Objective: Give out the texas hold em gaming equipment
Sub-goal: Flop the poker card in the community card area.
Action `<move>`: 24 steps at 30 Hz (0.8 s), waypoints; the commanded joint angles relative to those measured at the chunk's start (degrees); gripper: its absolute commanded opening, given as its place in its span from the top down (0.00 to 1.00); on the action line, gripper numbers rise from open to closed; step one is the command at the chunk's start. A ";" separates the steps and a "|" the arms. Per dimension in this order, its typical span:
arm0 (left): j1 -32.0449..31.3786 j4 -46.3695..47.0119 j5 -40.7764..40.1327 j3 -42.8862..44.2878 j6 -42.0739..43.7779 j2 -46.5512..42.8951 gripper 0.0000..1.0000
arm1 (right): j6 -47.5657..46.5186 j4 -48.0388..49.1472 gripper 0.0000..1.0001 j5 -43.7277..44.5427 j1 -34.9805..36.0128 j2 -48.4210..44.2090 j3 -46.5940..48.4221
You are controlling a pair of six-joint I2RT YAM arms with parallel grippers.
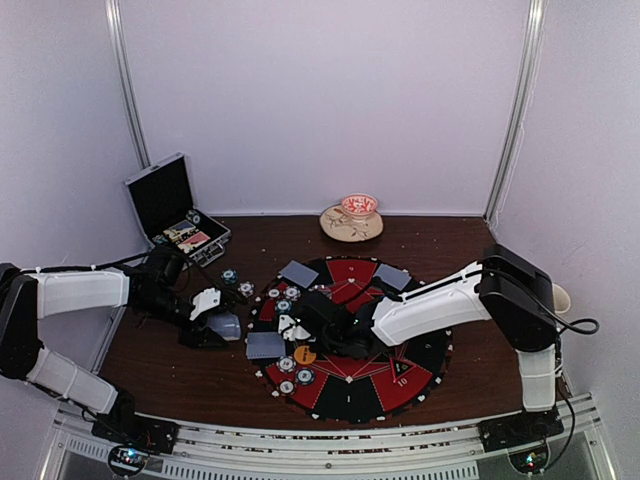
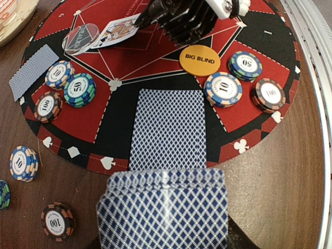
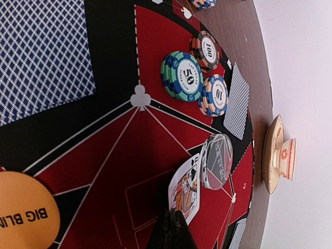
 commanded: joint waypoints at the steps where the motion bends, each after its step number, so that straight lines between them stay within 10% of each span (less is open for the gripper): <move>1: 0.20 1.24 0.97 0.19 0.29 0.11 0.48 | -0.33 1.74 1.00 -1.18 -0.32 1.10 0.66; 24: 0.22 1.20 1.02 0.26 0.28 0.21 0.48 | 1.76 -1.03 1.00 -1.43 2.28 -1.38 -1.92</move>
